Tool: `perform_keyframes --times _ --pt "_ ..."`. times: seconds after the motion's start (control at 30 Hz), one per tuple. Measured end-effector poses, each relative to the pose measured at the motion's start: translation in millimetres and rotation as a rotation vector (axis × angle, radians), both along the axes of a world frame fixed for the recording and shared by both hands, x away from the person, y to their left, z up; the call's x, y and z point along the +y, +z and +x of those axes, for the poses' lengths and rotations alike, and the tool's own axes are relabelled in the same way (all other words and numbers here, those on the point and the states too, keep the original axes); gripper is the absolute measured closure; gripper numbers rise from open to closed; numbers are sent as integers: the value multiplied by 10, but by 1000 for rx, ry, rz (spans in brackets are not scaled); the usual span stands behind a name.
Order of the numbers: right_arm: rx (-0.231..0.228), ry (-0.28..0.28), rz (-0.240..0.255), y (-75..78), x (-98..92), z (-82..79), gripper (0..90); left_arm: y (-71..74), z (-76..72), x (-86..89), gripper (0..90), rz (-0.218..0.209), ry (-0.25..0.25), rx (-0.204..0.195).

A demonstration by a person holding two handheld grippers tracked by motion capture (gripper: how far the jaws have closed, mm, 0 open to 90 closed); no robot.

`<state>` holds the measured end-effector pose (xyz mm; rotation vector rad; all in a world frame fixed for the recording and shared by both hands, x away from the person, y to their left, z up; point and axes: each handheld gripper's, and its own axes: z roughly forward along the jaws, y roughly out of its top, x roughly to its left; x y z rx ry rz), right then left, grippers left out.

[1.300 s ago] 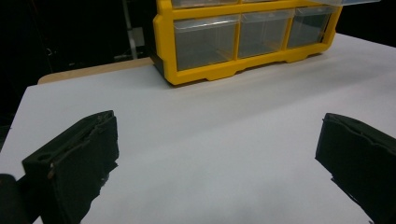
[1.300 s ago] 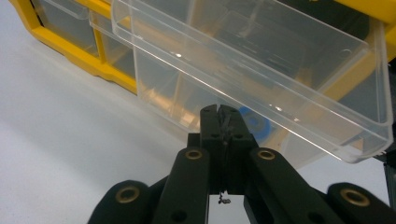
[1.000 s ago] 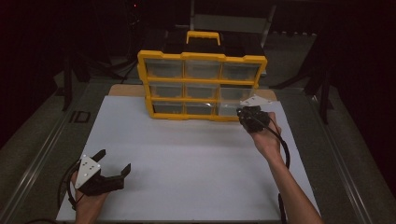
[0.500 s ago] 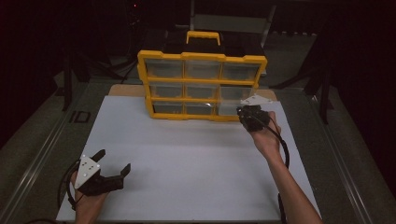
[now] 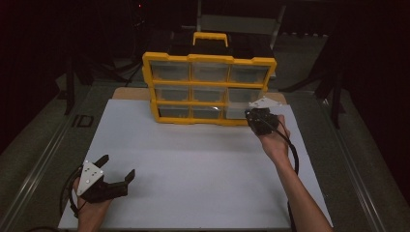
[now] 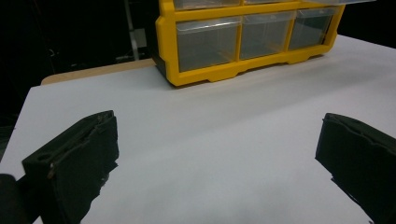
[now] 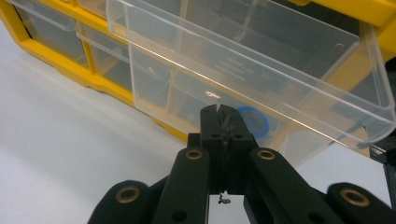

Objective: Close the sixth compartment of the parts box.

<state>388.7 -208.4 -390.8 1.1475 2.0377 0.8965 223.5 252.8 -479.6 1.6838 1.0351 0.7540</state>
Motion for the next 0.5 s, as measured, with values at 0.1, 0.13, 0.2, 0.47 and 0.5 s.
perform_keyframes --times 0.1,0.13,0.2,0.47,0.5 --pt "-3 -3 5 -3 2 12 897 -1 1 1 0 -1 0 1" --pt "-4 -4 3 -5 2 16 897 0 1 1 0 -1 0 1" --pt "-4 -6 3 -9 3 23 897 -1 0 1 0 0 -1 1" --pt "-7 -9 3 -25 4 52 897 -4 5 -4 0 1 -2 2" --pt "-7 -11 5 -26 5 54 897 -4 4 -4 0 1 -2 2"
